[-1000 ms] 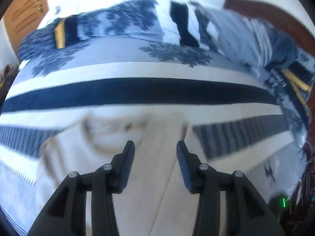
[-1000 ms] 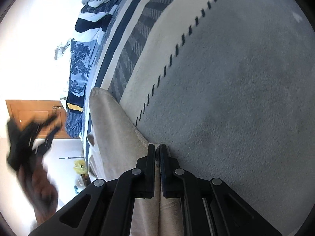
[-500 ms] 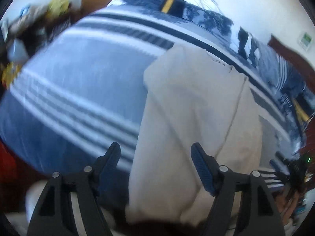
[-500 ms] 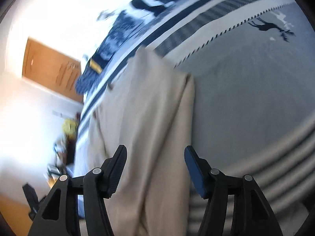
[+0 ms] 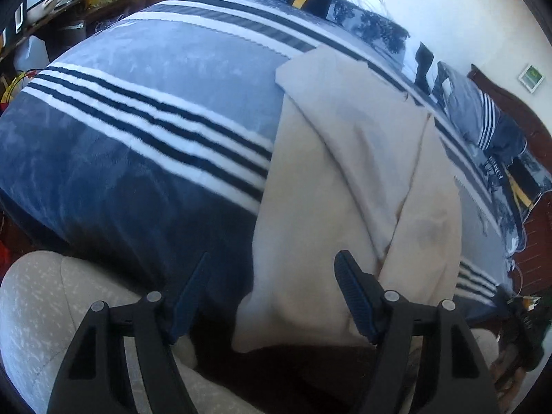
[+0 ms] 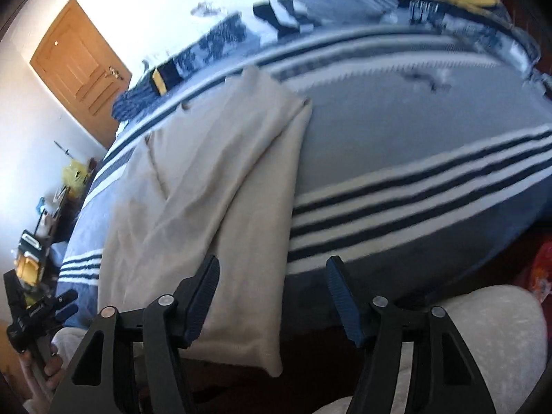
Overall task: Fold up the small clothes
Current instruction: 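Lay the sweater flat and open both grippers, withdrawing from it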
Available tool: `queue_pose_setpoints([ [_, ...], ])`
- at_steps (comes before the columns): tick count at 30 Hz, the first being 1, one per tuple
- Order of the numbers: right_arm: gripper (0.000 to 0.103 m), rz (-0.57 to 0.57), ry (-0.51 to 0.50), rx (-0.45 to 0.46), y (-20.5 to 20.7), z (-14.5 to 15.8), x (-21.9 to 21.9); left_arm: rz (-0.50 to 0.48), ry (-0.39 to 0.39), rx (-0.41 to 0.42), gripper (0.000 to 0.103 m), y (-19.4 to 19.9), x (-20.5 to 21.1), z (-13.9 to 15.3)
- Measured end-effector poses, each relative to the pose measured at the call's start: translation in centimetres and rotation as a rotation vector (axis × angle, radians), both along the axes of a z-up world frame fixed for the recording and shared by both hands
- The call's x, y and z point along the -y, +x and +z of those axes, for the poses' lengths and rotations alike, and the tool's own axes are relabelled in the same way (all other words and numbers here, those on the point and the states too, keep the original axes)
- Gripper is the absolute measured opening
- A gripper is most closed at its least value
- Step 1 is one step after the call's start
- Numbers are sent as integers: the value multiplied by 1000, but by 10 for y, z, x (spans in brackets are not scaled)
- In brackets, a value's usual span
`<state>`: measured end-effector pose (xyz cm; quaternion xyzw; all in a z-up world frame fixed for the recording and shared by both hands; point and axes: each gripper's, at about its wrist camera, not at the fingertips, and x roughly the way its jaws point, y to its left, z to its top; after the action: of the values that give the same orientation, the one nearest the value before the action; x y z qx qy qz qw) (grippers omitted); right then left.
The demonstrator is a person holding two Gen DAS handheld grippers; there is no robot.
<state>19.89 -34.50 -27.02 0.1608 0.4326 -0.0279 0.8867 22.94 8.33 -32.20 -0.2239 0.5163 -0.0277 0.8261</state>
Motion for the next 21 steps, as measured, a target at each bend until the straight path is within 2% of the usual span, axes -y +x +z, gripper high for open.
queue_pose_setpoints([
  [2, 76, -2, -86, 83, -13, 18, -10, -7, -7, -3, 73, -3, 0, -2],
  [5, 98, -12, -203, 187, -31, 40, -27, 3, 6, 6, 73, -10, -1, 3],
  [7, 102, 39, -170, 211, -38, 44, -36, 7, 18, -8, 73, -16, 1, 2],
  [10, 102, 61, -29, 108, -31, 24, -30, -13, 25, -35, 73, -20, 8, -2],
  [13, 102, 69, -14, 12, -23, 5, -26, -42, 46, -44, 73, -20, 18, -5],
  [15, 94, 83, 56, -63, -13, -11, -19, -58, 62, -52, 73, -17, 23, -8],
  [21, 73, 44, 104, -241, 4, -59, -9, -86, 49, -114, 73, -10, 28, -27],
])
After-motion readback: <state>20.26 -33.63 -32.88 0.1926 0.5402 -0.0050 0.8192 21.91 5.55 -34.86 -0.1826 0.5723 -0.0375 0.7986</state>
